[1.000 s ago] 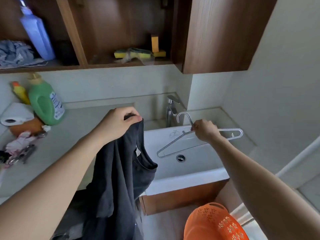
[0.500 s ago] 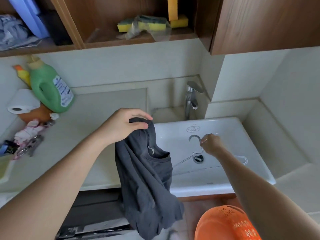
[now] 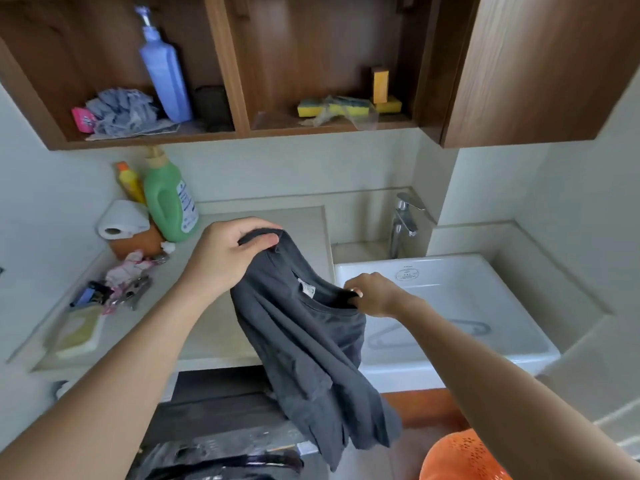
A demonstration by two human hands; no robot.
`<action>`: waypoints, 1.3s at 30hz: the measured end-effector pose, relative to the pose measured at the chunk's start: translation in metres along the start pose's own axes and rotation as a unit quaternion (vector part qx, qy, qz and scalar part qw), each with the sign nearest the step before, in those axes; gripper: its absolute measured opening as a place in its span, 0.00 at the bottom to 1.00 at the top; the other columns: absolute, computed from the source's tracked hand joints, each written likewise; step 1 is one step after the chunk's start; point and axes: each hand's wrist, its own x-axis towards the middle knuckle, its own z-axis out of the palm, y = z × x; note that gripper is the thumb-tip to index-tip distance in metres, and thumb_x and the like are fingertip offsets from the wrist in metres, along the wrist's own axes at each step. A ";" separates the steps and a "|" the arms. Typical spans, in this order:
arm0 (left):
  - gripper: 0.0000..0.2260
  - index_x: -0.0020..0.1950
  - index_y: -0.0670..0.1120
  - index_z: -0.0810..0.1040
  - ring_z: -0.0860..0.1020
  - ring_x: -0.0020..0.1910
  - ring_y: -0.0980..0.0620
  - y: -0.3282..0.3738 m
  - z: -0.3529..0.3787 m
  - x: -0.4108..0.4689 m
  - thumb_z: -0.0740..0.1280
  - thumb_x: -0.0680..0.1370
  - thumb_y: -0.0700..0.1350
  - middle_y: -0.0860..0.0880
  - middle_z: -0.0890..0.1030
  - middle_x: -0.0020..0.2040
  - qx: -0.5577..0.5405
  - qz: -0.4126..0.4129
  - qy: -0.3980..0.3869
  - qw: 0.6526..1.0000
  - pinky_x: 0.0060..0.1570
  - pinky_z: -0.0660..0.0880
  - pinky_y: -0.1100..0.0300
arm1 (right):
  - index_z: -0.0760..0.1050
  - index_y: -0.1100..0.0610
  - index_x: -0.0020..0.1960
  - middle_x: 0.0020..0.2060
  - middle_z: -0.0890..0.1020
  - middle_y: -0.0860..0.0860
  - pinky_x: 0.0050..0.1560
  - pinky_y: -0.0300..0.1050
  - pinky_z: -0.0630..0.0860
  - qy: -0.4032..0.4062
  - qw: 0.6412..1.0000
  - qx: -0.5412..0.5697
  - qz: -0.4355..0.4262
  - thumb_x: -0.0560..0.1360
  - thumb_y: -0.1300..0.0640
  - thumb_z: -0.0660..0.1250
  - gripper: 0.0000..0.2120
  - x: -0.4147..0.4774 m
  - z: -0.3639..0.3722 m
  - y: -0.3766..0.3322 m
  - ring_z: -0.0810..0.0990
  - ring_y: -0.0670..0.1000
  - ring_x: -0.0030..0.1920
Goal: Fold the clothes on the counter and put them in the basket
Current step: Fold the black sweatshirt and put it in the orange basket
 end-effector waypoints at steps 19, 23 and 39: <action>0.09 0.55 0.45 0.85 0.80 0.54 0.42 -0.035 -0.225 -0.079 0.72 0.77 0.46 0.43 0.85 0.52 0.179 0.005 0.183 0.967 0.57 0.75 0.51 | 0.76 0.60 0.49 0.51 0.78 0.60 0.60 0.57 0.79 0.196 0.907 0.371 -0.028 0.76 0.75 0.47 0.21 -0.094 -0.119 -0.203 0.86 0.59 0.48; 0.06 0.48 0.50 0.85 0.79 0.51 0.37 -0.074 -0.209 -0.036 0.73 0.75 0.51 0.43 0.84 0.46 0.214 -0.102 0.175 0.956 0.52 0.76 0.49 | 0.78 0.56 0.48 0.49 0.80 0.57 0.59 0.51 0.77 0.197 0.918 0.342 -0.036 0.79 0.73 0.54 0.18 -0.044 -0.103 -0.188 0.84 0.49 0.43; 0.08 0.43 0.40 0.80 0.80 0.42 0.46 -0.298 -0.134 0.209 0.71 0.77 0.44 0.42 0.83 0.40 0.081 -0.251 0.093 0.960 0.45 0.71 0.56 | 0.78 0.51 0.60 0.54 0.83 0.45 0.61 0.43 0.73 0.162 0.965 0.194 -0.063 0.73 0.58 0.74 0.16 0.275 -0.085 -0.101 0.80 0.48 0.55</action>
